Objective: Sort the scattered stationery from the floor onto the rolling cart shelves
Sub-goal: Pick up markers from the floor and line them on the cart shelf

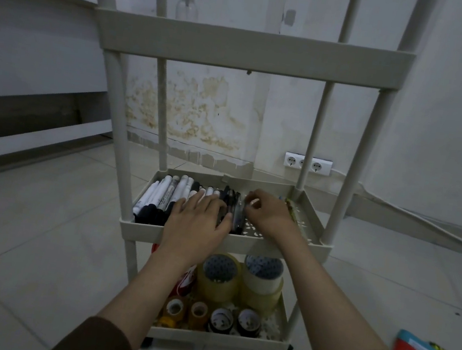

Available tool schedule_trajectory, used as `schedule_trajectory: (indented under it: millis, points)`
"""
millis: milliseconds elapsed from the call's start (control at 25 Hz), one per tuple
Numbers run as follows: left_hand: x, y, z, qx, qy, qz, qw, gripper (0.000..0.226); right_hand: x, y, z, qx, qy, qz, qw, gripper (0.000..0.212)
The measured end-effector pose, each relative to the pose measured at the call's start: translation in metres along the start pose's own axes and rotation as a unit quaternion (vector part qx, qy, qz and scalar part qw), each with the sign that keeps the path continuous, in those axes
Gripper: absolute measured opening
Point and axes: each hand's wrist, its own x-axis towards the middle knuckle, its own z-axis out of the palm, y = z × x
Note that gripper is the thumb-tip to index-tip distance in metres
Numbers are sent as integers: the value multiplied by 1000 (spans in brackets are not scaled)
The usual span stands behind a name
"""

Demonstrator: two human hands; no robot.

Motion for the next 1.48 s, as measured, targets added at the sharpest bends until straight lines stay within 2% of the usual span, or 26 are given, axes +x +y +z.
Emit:
schedule_trajectory:
  millis: [120, 280, 320, 400, 480, 520, 600, 720, 840, 960, 1080, 1200, 1280, 1400, 1480]
  points:
    - [-2, 0, 0, -2, 26, 11, 1000, 36, 2, 0, 1, -1, 6, -27, 1000, 26]
    - [-2, -1, 3, 29, 52, 10, 998, 38, 1, 1, 2, -3, 81, 8, 997, 23]
    - [-2, -1, 3, 27, 56, 10, 998, 40, -3, -1, 0, 5, 111, -17, 994, 21]
    - [-1, -2, 1, 10, 65, 21, 998, 39, -17, -8, -4, 39, 172, -141, 974, 16]
    - [-4, -2, -6, -51, 84, 61, 993, 34, -40, -8, -4, 34, 219, -270, 937, 14]
    - [-7, -2, -12, -103, 101, 82, 986, 28, -54, -4, -2, 19, 240, -306, 921, 14]
    - [-21, 3, -22, -188, 155, 101, 965, 21, -90, 14, 6, 15, 267, -317, 910, 16]
    - [-66, 24, -24, -260, 193, 126, 938, 19, -160, 65, 16, 42, 253, -261, 931, 19]
    - [-125, 53, -12, -298, 119, 197, 926, 24, -235, 126, 21, 26, 186, -180, 966, 20]
    - [-183, 79, 11, -332, -12, 240, 912, 26, -301, 173, 19, 59, 137, -55, 987, 21]
    - [-230, 96, 43, -346, -159, 212, 900, 15, -354, 201, 16, 53, 70, 32, 996, 21]
    - [-264, 108, 80, -310, -273, 206, 887, 13, -399, 222, 7, 6, -54, 97, 994, 24]
    - [-279, 120, 98, -281, -323, 220, 877, 14, -429, 234, 0, -20, -94, 133, 986, 22]
    - [-297, 144, 116, -264, -343, 238, 869, 12, -469, 246, -10, -35, -93, 203, 974, 17]
    - [-307, 166, 123, -214, -353, 242, 878, 25, -491, 250, -9, -47, -110, 226, 967, 14]
